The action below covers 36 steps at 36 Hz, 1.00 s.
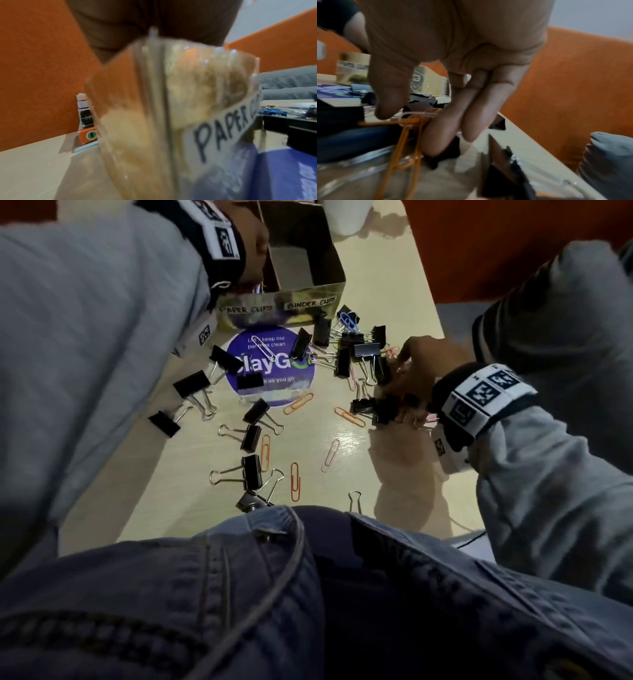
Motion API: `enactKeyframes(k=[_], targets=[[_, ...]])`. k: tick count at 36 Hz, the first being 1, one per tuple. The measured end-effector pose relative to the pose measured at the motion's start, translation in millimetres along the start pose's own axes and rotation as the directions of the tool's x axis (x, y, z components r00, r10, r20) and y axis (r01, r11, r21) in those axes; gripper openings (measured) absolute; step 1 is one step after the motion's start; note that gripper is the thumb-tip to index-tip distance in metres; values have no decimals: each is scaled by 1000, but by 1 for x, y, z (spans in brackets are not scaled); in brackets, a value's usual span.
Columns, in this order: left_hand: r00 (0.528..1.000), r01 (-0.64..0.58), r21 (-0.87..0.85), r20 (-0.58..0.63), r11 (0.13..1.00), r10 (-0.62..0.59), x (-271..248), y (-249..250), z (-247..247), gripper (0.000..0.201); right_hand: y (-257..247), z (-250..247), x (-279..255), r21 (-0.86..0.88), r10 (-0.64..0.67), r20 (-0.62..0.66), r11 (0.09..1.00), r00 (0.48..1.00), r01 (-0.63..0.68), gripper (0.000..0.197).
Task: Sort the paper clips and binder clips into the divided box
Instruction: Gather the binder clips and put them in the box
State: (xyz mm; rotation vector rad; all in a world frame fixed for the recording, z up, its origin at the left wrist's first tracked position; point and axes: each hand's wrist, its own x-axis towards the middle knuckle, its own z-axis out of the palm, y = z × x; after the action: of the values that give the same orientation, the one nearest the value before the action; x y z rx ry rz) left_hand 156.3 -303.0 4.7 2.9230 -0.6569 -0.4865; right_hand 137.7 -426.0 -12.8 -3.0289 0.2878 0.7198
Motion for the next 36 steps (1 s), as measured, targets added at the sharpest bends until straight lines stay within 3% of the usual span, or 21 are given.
enactKeyframes(k=[1,2,3,4,6,8,10,12,16,20,23,28,36], targets=[[997,9,-43,72,999,-6,3,-108,-51,22,-1,2,-2,3,-26,-15,1000,1000,27,58],[965,219,-240,-92,946,-247,16,-122,-44,23,-3,4,-4,12,-53,-25,998,998,54,53],[947,306,-202,-38,930,-320,8,-119,-45,24,-6,5,-6,18,-72,-25,997,997,72,47],[922,351,-282,-59,893,-382,19,-141,-48,25,-9,7,-8,20,-93,-28,995,995,93,42],[951,256,-233,-112,938,-287,13,-134,-41,24,-18,9,-9,16,-131,-48,991,990,131,36],[931,228,-280,-217,933,-293,9,-135,-40,10,-27,12,-9,14,-165,-66,986,984,166,31],[911,243,-306,-254,920,-325,3,-143,-40,9,-33,13,-9,20,-203,-74,979,976,205,27],[945,117,-217,-274,969,-175,-17,-132,-39,17,-33,10,-9,43,-209,-92,976,974,213,29],[998,-57,-38,-34,998,56,-53,-109,-14,22,-23,2,-7,111,-152,-95,980,984,162,39],[983,-101,108,166,989,82,-65,-91,23,46,-35,10,-6,0,-150,-10,989,989,150,49],[981,-95,153,183,984,66,-65,-85,34,43,-46,13,-4,-38,-170,-24,985,985,169,37],[988,-100,166,131,981,79,-61,-80,36,17,-53,12,1,-25,-225,-28,974,974,224,24],[975,-157,137,181,978,131,-68,-84,34,16,-53,12,-1,81,-244,-84,965,966,251,14]])
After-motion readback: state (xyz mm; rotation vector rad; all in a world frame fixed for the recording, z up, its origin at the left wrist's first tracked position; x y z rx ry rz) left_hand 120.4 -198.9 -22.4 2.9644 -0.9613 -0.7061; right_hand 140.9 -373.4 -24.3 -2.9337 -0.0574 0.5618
